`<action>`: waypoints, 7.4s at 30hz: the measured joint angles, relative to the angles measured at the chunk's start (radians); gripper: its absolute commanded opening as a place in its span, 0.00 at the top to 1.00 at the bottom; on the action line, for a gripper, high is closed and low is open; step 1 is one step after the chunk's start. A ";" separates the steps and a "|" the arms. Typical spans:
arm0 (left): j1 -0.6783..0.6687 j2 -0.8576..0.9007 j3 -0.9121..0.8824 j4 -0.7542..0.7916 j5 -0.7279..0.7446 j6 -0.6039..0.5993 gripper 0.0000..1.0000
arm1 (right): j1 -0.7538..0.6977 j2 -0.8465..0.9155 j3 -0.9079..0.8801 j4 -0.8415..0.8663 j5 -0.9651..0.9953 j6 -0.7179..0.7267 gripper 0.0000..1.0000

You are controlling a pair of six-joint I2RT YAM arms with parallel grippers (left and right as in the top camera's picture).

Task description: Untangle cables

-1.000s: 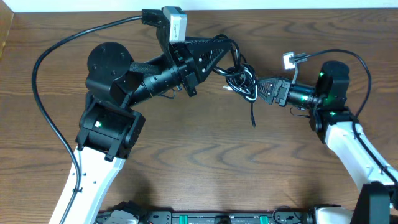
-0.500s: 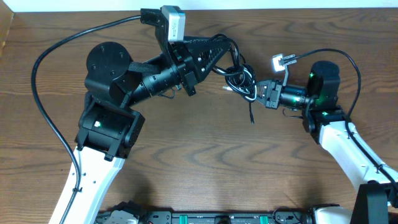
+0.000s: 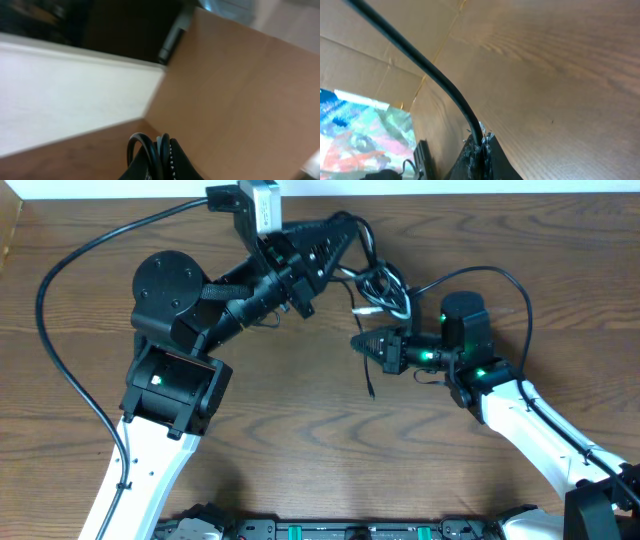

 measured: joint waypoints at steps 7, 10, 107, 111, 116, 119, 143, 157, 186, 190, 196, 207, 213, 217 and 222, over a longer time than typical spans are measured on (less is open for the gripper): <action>0.000 0.005 0.000 -0.088 -0.357 0.195 0.93 | 0.026 0.000 0.000 -0.047 0.000 -0.024 0.99; 0.000 0.014 0.000 -0.169 -0.538 0.281 0.93 | 0.026 0.000 0.000 -0.048 0.000 -0.027 0.99; -0.005 0.066 -0.001 -0.254 -0.329 -0.126 0.92 | 0.021 0.230 0.003 0.089 0.297 -0.013 0.99; 0.101 0.066 -0.001 -0.340 -0.355 -0.145 0.93 | 0.019 0.230 0.003 0.066 0.286 -0.026 0.99; 0.227 0.066 -0.001 -0.465 -0.394 -0.080 0.93 | -0.005 0.230 0.003 0.001 0.284 -0.031 0.99; 0.289 0.066 0.000 -0.579 -0.489 -0.058 0.92 | -0.037 0.230 0.003 -0.019 0.281 -0.031 0.99; 0.355 0.150 0.000 -0.838 -0.946 0.484 0.93 | -0.633 0.230 0.003 0.021 -0.019 0.007 0.99; 0.528 0.150 0.000 -0.846 -0.782 0.428 0.93 | -0.910 0.230 0.003 -0.021 -0.204 -0.016 0.97; 0.394 0.150 0.000 -0.397 -0.144 0.116 0.93 | -0.023 0.230 0.005 0.400 -0.255 -0.194 0.34; 0.394 0.150 0.000 -0.358 -0.145 -0.035 0.93 | 0.059 0.230 0.005 0.486 -0.228 -0.164 0.34; 0.394 0.150 0.000 -0.356 -0.144 -0.253 0.92 | 0.162 0.230 0.005 0.549 -0.154 -0.138 0.36; 0.278 0.150 0.000 -0.360 -0.144 -0.335 0.93 | 0.282 0.230 0.006 0.745 0.053 -0.127 0.37; 0.211 0.150 0.000 -0.360 -0.145 -0.335 0.93 | 0.304 0.230 0.006 0.830 0.174 -0.128 0.38; 0.169 0.150 0.000 -0.371 -0.145 -0.335 0.93 | 0.303 0.230 0.006 0.862 0.253 -0.141 0.38; 0.147 0.150 0.000 -0.389 -0.145 -0.335 0.93 | 0.303 0.230 0.006 0.890 0.344 -0.178 0.38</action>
